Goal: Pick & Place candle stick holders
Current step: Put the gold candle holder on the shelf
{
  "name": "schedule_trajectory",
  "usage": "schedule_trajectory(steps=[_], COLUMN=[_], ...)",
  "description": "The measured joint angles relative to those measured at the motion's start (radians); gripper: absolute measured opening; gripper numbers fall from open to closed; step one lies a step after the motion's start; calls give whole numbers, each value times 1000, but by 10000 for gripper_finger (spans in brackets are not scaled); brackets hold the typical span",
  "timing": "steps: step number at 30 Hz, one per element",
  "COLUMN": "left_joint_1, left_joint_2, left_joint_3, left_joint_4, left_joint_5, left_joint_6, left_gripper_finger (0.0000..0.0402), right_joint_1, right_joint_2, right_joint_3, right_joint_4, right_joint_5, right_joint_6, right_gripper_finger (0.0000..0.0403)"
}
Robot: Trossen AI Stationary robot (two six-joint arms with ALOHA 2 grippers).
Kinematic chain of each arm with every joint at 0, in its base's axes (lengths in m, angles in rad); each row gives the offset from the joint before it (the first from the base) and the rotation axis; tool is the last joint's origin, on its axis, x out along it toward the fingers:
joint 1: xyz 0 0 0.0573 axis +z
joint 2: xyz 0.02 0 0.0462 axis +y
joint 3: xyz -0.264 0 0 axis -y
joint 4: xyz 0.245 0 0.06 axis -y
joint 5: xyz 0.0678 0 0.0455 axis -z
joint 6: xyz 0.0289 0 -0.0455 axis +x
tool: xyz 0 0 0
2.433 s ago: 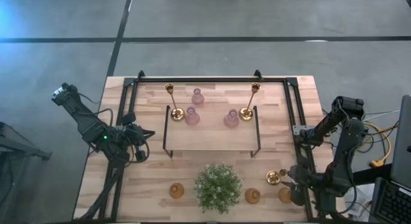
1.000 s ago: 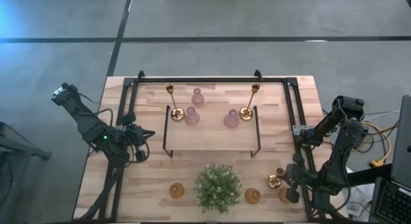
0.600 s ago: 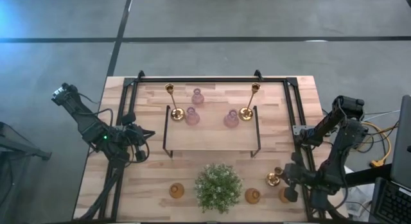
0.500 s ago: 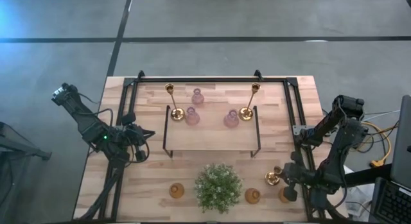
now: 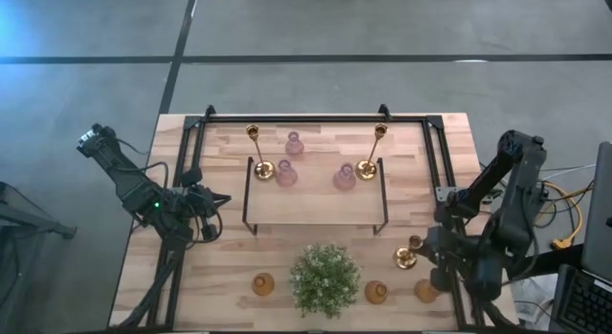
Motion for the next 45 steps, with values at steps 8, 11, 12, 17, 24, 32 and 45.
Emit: schedule_trajectory(steps=[8, 11, 12, 17, 24, 32, 45], left_joint_1=[0, 0, 0, 0, 0, 0, 0], left_joint_2=[0, 0, 0, 0, 0, 0, 0], left_joint_3=[0, 0, 0, 0, 0, 0, 0], left_joint_4=[0, 1, 0, 0, 0, 0, 0], left_joint_5=[0, 0, 0, 0, 0, 0, 0], left_joint_6=[0, 0, 0, 0, 0, 0, 0], left_gripper_finger=[21, 21, 21, 21, 21, 21, 21], right_joint_1=[-149, -231, -262, -441, -639, -759, -872], right_joint_2=[14, 35, 42, 85, 162, 276, 469], right_joint_3=[270, 343, 362, 422, 452, 462, 571], right_joint_4=[5, 5, 8, 99, 274, 390, 426], right_joint_5=[-3, -15, -26, -167, -326, -344, -328], right_joint_6=[-382, -507, -545, -774, -1065, -1125, -1043], right_gripper_finger=[11, 11, 11, 11, 11, 11, 11])
